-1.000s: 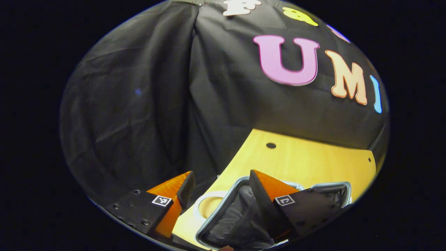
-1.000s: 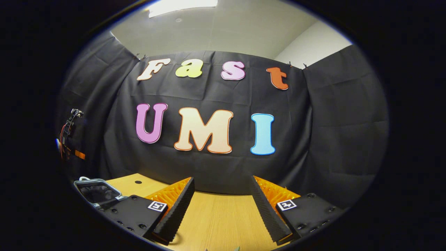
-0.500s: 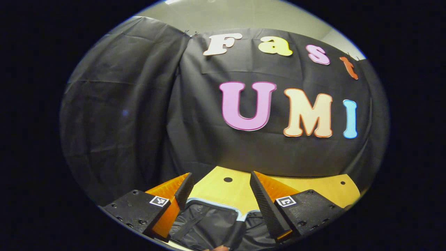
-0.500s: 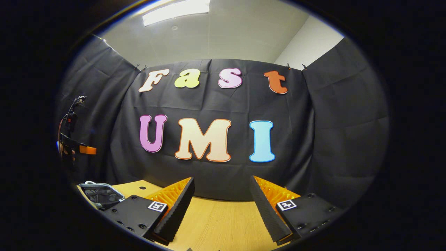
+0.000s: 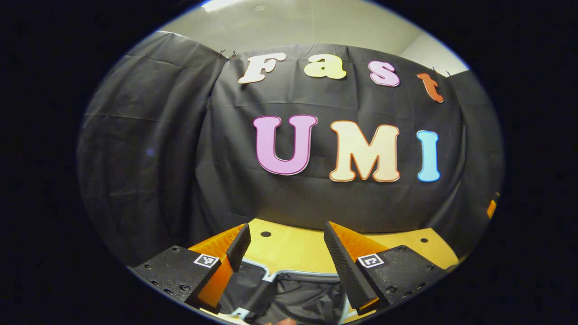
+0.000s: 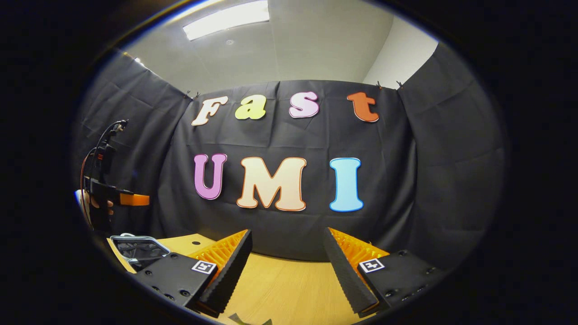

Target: First open the suitcase, pack the skin care products into it, and then close the suitcase.

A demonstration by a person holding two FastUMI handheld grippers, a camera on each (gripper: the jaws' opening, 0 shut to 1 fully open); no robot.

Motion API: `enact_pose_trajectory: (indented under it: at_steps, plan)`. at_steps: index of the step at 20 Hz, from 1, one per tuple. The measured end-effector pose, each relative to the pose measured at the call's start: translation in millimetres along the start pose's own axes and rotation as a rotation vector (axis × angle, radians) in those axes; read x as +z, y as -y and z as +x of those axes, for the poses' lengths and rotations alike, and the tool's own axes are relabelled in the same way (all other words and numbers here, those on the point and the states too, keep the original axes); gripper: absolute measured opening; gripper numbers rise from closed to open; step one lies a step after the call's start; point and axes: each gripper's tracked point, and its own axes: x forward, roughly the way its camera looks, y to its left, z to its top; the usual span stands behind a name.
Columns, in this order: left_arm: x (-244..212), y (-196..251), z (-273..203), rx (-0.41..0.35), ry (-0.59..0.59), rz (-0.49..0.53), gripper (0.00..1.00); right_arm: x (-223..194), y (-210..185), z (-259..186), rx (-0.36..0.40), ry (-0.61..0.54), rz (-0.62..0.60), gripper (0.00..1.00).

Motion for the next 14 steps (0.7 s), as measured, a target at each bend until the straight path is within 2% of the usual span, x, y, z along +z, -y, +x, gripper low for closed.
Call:
enact_pose_trajectory:
  at_steps: [5, 14]
  plan:
    - [-19, 66, -24, -0.096, -0.009, 0.016, 0.94, -6, 17, -13, 0.02, 0.001, 0.004, 0.98]
    - [-98, 169, -64, -0.278, -0.147, 0.046, 0.95, -21, 27, -42, 0.078, -0.042, -0.006, 0.98]
